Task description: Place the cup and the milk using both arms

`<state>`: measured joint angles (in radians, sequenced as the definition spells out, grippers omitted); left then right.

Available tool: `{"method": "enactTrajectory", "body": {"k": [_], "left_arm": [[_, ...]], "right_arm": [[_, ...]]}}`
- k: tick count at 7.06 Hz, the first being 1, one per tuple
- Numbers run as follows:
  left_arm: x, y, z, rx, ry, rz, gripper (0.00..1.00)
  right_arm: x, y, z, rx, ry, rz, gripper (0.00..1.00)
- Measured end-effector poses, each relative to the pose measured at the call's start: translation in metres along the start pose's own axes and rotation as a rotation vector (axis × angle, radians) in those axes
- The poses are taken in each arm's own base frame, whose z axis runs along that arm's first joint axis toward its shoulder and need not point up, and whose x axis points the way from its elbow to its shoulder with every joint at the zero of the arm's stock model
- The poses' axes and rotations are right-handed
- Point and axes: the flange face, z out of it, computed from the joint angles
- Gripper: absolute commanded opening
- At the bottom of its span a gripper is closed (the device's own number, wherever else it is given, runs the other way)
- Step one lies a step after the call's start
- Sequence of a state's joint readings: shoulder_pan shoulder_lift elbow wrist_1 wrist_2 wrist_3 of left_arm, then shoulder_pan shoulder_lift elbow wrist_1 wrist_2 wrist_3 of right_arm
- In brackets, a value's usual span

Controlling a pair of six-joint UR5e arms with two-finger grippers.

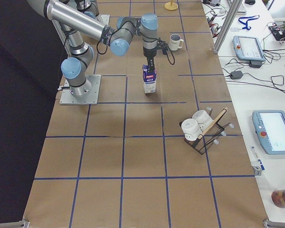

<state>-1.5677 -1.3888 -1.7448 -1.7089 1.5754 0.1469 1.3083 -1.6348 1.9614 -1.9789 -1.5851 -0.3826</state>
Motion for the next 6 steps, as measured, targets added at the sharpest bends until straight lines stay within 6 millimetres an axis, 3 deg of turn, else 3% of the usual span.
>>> {"method": "enactTrajectory", "body": {"k": [2, 3, 4, 6], "left_arm": [[0.000, 0.001, 0.002, -0.004, 0.000, -0.001, 1.00], [0.001, 0.001, 0.001, -0.003, 0.000, -0.003, 1.00], [0.001, 0.001, 0.001, -0.002, 0.000, -0.006, 1.00], [0.001, 0.002, 0.000, 0.001, 0.000, -0.007, 1.00]], "right_arm": [[0.003, -0.016, -0.031, 0.019, 0.001, 0.028, 0.31], [0.003, -0.030, -0.036, 0.015, -0.008, 0.049, 0.30], [-0.004, -0.053, -0.039, 0.011, -0.017, 0.059, 0.30], [-0.045, -0.117, -0.046, -0.008, -0.032, 0.086, 0.30]]}}
